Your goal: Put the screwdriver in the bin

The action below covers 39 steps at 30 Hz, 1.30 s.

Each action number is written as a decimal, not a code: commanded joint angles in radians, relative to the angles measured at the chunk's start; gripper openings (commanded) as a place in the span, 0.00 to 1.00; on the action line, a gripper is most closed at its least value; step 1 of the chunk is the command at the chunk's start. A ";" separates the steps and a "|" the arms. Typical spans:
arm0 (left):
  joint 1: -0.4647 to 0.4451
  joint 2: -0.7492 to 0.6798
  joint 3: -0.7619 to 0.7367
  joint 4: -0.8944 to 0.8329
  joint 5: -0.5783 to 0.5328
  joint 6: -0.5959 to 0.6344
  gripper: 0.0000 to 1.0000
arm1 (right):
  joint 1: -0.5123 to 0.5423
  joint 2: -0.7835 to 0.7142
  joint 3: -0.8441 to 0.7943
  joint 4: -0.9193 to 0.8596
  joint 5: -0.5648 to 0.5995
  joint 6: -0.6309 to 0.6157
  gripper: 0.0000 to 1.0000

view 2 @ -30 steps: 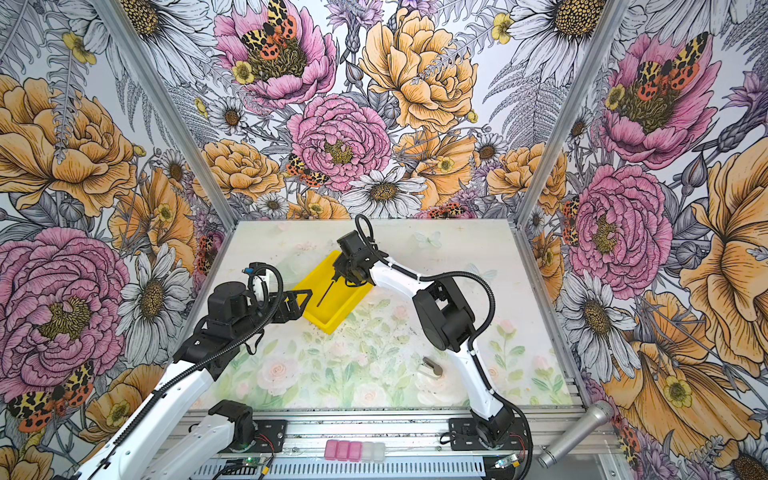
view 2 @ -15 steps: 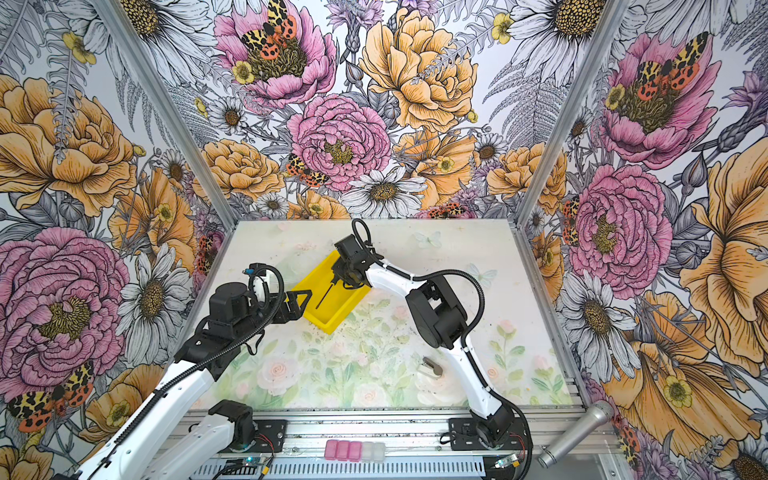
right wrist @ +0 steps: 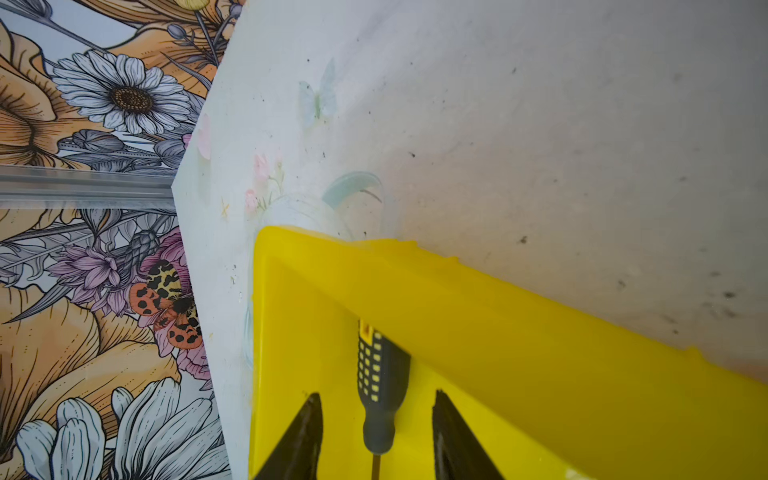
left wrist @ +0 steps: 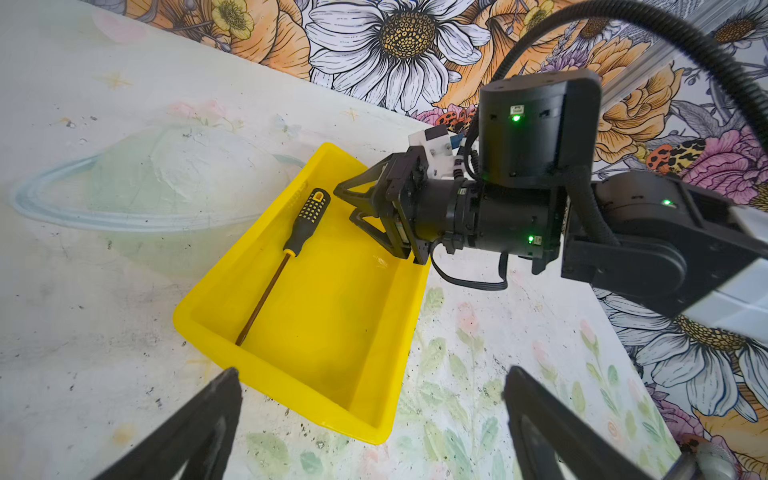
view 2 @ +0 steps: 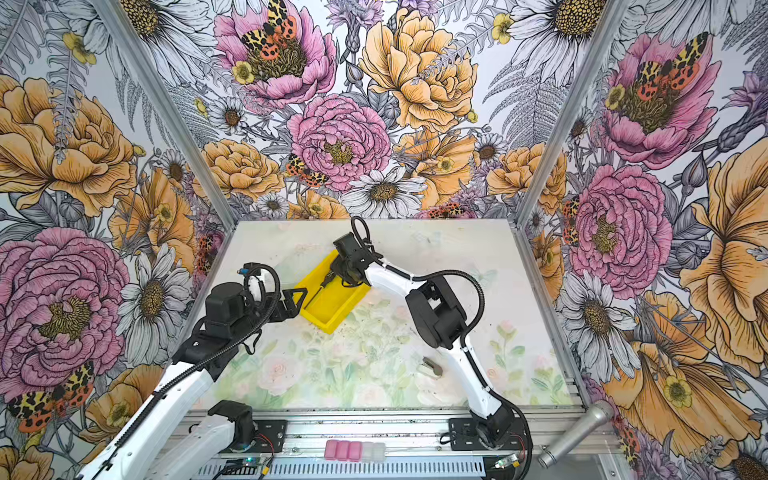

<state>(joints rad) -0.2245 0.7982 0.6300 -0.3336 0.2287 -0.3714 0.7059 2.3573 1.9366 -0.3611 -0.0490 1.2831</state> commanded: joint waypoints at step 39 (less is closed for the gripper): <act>0.185 0.344 -0.147 0.638 -0.515 0.252 0.99 | -0.550 -1.170 -1.150 0.185 0.765 -0.862 1.00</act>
<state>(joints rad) -0.0414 1.1137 0.4950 0.1551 -0.2802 -0.2150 0.1745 1.1801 0.8452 -0.2977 0.6178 0.5465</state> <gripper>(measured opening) 0.986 0.995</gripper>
